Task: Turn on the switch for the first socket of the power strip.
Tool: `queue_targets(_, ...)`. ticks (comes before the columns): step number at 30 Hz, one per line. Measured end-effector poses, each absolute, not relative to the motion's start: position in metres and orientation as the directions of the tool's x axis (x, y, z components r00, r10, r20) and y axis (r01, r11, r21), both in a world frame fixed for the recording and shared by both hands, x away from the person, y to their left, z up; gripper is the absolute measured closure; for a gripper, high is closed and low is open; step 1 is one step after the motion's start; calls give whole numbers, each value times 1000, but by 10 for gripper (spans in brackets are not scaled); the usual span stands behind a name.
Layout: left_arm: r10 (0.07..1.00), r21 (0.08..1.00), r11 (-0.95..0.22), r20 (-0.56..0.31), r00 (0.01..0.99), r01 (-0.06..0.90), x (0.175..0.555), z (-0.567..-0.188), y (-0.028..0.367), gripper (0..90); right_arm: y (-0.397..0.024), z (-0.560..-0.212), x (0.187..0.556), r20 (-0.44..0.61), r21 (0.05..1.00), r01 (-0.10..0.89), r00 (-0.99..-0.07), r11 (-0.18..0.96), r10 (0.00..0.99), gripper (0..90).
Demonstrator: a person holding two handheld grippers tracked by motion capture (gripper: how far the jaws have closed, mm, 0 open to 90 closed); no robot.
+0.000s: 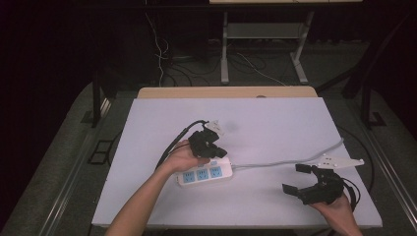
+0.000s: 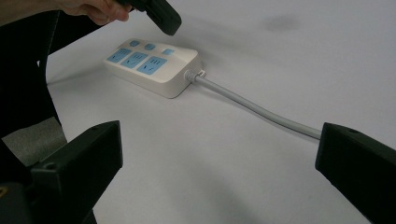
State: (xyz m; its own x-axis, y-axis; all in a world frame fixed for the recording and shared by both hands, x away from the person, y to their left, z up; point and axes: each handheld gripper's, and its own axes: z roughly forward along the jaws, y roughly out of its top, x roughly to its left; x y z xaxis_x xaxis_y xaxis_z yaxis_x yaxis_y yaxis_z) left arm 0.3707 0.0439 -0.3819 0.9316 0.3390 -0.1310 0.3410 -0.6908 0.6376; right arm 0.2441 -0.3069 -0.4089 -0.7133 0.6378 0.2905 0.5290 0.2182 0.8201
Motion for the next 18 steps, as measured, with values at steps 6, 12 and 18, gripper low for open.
queue_targets(6, 352, 661, -671, -115, 929, 336, 369, -371, 50, 895, -307, -408, 243, 286, 822, 525, -715, 220, 638, 3)
queue_targets(12, 372, 688, -637, -121, 920, 348, 366, -360, 62, 892, -306, -409, 243, 286, 820, 527, -714, 222, 639, 3)
queue_targets(18, 398, 702, -614, -117, 910, 359, 364, -352, 76, 891, -306, -408, 244, 288, 821, 527, -713, 218, 639, 3)
